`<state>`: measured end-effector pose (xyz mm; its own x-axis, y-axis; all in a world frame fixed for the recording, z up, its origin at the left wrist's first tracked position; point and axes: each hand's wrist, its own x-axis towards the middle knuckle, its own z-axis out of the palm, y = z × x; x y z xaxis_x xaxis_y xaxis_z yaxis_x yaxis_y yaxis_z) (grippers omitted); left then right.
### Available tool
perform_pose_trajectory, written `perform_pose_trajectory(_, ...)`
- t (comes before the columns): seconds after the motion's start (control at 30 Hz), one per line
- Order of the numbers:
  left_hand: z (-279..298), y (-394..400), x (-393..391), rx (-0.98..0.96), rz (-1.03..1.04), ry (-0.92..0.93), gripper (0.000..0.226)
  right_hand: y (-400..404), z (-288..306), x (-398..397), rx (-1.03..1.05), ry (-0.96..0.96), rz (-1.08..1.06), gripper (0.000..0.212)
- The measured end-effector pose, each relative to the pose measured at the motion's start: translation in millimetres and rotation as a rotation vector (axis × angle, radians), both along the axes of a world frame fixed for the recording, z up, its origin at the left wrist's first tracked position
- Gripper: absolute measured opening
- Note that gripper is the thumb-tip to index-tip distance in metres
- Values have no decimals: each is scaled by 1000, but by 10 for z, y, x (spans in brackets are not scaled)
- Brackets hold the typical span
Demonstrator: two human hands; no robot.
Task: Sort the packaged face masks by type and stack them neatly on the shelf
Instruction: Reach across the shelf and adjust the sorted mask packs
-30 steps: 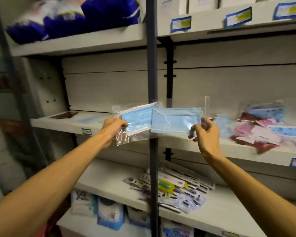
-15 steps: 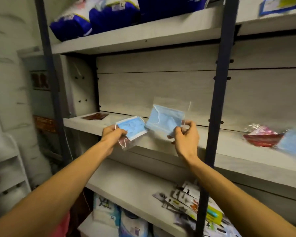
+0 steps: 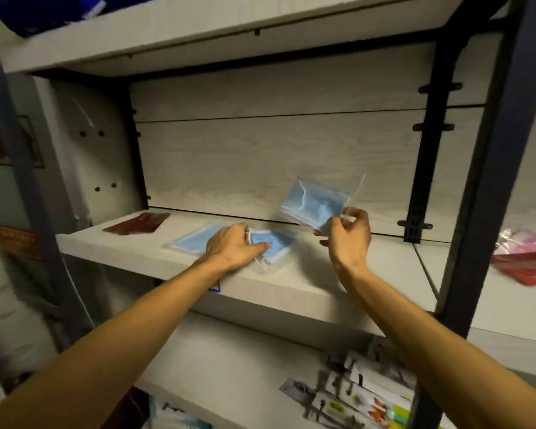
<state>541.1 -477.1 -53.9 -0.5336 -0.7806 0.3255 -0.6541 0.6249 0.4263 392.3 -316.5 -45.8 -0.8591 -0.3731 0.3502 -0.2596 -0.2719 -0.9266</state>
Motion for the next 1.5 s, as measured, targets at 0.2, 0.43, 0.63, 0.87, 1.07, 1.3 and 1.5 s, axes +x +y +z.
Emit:
perform_pose_trajectory(0.2, 66, -515, 58, -120, 30, -82, 64, -381, 70, 77, -21, -41, 42, 18)
perform_pose_trajectory(0.43, 79, -1459, 544, 14, 64, -72, 53, -1213, 61, 691, 55, -257, 191, 14)
perform_pose_trajectory(0.63, -48, -2164, 806, 109, -101, -145, 63, -1995, -124, 1096, 323, -16, 96, 31)
perform_pose_trajectory(0.87, -291, -2483, 830, 118, -212, -61, 68, -2212, -312, 1451, 732, 635, -187, 71)
perform_pose_trajectory(1.07, -234, -2350, 882, 102, -302, -83, 73, -1887, -244, 1472, 925, 962, -411, 65)
perform_pose_trajectory(1.3, -4, -1700, 954, -130, -304, -274, 69, -1172, -254, 1324, 1075, 1179, -258, 50)
perform_pose_trajectory(1.5, 32, -574, 1013, -239, -343, -181, 65, -64, -344, 1238, 1119, 1158, -253, 65)
